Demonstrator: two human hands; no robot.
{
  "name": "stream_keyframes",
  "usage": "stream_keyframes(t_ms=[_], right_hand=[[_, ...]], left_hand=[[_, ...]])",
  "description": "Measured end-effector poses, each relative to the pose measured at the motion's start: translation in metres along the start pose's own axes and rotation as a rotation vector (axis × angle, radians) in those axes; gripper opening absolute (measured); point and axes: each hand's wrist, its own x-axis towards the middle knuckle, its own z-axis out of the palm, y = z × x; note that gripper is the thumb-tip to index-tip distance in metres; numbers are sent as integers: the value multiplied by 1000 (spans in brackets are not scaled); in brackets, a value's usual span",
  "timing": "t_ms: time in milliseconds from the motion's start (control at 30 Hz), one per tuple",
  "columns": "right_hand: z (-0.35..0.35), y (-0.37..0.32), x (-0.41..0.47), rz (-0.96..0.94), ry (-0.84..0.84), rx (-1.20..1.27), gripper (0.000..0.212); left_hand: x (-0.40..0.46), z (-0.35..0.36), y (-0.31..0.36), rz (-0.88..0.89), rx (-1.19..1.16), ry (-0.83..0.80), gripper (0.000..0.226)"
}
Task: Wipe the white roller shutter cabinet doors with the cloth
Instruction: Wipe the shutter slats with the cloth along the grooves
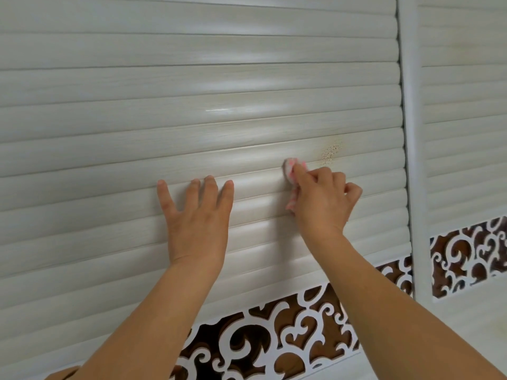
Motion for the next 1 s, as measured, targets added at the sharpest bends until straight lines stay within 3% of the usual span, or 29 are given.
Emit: stream_keyframes(t_ms=[67,200,333,600,767,1000], right_hand=[[3,-5,2,26,64,-1,36],[10,-5,-2,-228,174,12,46],[8,12,8,-314,221,27,42],[7,63,24,-226,113,17,47],[4,99,37,-97,-43,-45,40],[10,117,45,113,-76,-24,37]], left_hand=[[0,-1,2,-4,20,-2,92],[8,-6,15,-13,47,66,93],[20,-11,32,62,46,-5,90],[22,-12,46,21,63,-94,101],[26,-15,62,-38,80,-75,98],[30,-13,72,-65,118,-83,106]])
